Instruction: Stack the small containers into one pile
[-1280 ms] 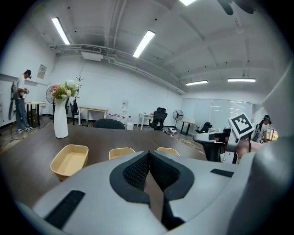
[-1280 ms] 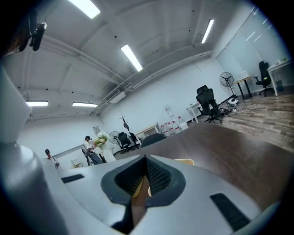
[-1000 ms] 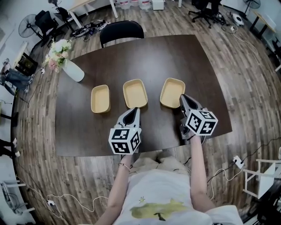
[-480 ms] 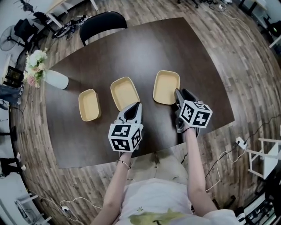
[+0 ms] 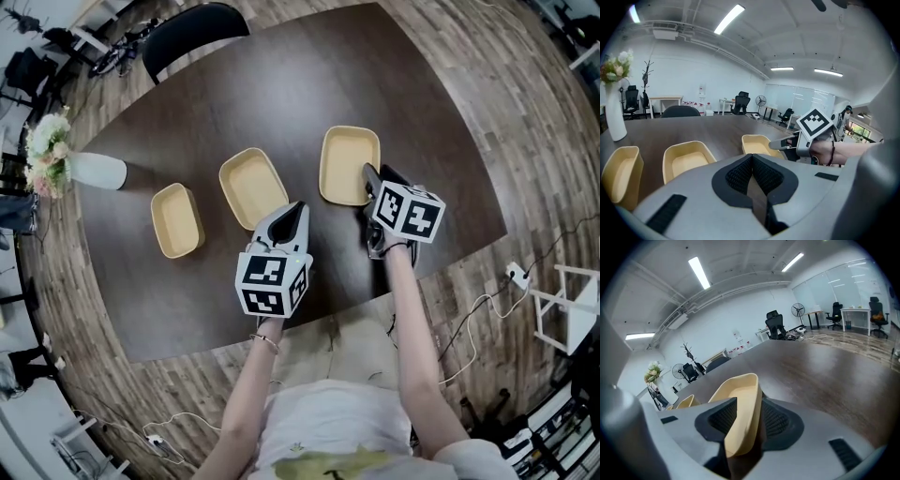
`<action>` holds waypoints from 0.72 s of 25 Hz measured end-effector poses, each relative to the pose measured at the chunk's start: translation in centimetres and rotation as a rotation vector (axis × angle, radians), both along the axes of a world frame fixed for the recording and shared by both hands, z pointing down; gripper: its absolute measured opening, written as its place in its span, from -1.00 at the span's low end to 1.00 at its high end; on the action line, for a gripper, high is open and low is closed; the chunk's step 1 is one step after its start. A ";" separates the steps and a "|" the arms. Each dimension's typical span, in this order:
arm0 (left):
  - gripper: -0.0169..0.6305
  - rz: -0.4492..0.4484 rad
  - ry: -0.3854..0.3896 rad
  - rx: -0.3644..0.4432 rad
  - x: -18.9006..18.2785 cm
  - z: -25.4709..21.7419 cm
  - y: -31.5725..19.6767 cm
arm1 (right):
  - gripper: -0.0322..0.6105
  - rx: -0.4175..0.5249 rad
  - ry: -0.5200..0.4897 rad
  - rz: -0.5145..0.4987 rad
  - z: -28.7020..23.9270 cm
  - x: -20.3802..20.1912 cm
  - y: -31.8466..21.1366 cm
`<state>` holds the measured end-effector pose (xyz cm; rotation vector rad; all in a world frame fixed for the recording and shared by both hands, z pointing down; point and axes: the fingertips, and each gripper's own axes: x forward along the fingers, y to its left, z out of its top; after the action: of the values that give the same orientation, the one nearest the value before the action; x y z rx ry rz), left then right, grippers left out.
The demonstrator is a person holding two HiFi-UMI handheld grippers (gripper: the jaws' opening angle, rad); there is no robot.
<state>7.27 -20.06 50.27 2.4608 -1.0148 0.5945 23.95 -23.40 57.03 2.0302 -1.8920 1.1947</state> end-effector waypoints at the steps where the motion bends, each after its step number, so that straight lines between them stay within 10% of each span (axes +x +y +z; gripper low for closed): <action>1: -0.87 0.000 -0.001 0.000 0.1 0.1 0.1 | -0.40 -0.011 -0.002 0.011 0.2 0.2 -0.1; 18: -0.87 -0.088 0.009 0.006 -2.7 0.0 0.1 | -0.79 -0.172 0.149 0.077 2.2 0.9 -0.1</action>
<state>4.60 -19.96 50.24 2.4075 -1.1162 0.5517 24.84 -23.49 59.22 2.0531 -1.6002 1.1437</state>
